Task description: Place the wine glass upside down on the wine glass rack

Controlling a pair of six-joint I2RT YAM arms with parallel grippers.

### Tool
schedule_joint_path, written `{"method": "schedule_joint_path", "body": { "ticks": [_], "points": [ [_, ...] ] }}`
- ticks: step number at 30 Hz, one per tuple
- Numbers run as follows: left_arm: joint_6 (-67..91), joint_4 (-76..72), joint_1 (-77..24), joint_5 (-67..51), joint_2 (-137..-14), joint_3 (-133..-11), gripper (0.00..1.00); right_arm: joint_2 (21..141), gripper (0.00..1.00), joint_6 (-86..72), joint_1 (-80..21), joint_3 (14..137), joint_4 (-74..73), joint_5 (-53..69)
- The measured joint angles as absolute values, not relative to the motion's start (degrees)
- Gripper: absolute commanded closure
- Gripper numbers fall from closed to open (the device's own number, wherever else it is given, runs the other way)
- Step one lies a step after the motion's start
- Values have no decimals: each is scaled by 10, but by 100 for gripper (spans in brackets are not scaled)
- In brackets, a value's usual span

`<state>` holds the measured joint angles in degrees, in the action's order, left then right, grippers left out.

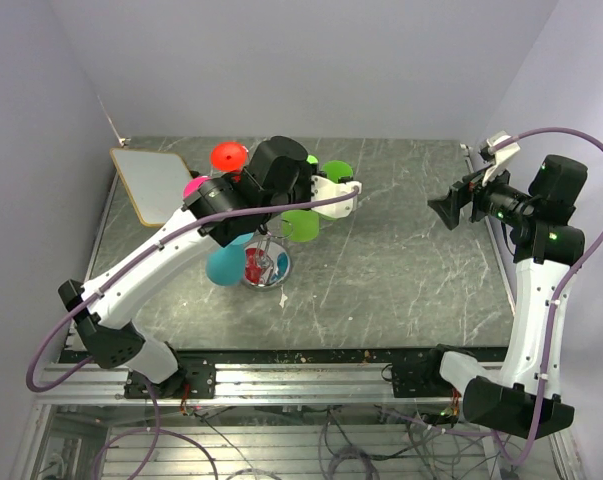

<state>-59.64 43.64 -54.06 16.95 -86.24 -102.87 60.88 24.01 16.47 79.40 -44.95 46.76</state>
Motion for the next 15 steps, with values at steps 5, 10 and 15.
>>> {"method": "schedule_joint_path", "body": {
  "ticks": [5, 10, 15],
  "points": [
    [-595, 442, -541, 168, -852, -1026, 93, 609, 1, 240, 168, 794, -449, 469],
    [-594, 445, -541, 168, -843, -1026, 93, 609, 1, 240, 170, 794, -449, 470],
    [-594, 457, -541, 151, -836, -1026, 93, 609, 1, 237, 172, 794, -449, 472]
  ]
}}
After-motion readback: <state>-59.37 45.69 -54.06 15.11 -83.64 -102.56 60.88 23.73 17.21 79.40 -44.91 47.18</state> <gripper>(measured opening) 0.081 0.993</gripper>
